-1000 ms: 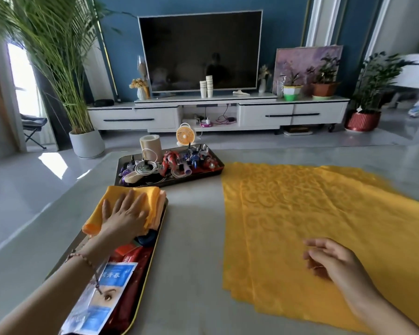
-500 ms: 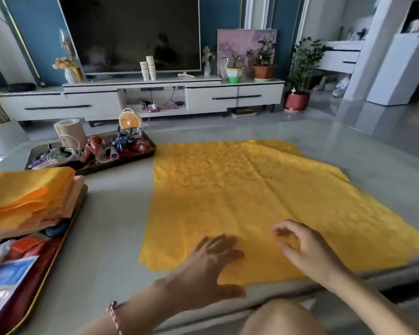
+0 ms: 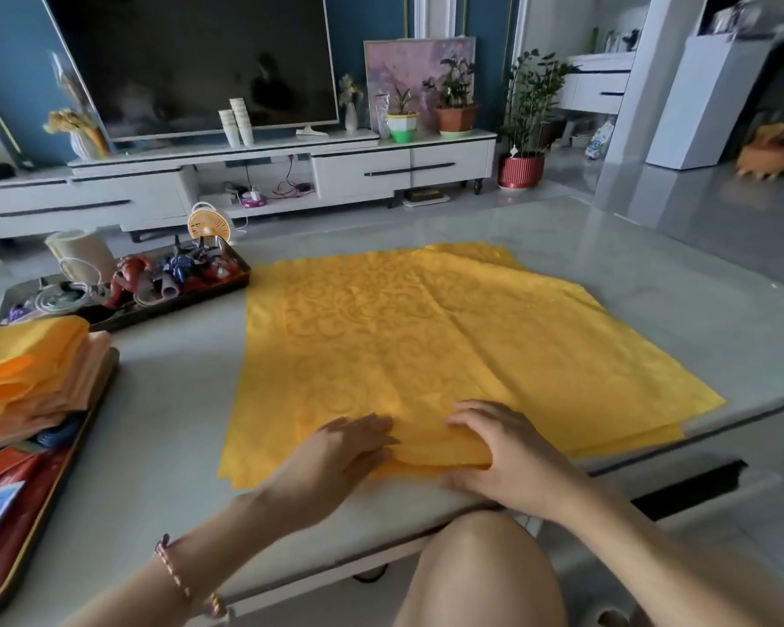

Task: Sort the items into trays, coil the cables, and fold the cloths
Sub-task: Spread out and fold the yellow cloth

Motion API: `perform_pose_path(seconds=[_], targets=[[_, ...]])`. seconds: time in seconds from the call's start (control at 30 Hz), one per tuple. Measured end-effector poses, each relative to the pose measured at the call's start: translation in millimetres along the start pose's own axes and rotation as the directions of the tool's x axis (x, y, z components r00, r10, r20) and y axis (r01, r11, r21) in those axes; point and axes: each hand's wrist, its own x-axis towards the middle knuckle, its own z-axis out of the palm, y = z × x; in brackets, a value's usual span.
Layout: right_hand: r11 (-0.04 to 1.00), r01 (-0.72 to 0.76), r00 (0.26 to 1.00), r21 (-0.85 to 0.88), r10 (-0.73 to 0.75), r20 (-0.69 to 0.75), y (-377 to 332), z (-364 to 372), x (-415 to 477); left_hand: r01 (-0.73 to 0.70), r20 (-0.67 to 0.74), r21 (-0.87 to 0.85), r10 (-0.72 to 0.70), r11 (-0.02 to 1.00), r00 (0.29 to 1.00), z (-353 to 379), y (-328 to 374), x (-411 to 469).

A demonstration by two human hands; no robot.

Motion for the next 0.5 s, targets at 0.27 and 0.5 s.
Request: perform_pose_path(seconds=[0.27,0.5], targets=[[0.984,-0.052,0.985,-0.173,0.022,-0.173,-5,-15,5,0.26,-0.202,0.027,-0.249,0.965,0.947,-48,-22,-7],[0.959,-0.209,0.977,-0.191,0.21,-0.015,4,-61,8,0.433,-0.126,-0.002,-0.429,0.902,0.894,-78,-46,-16]])
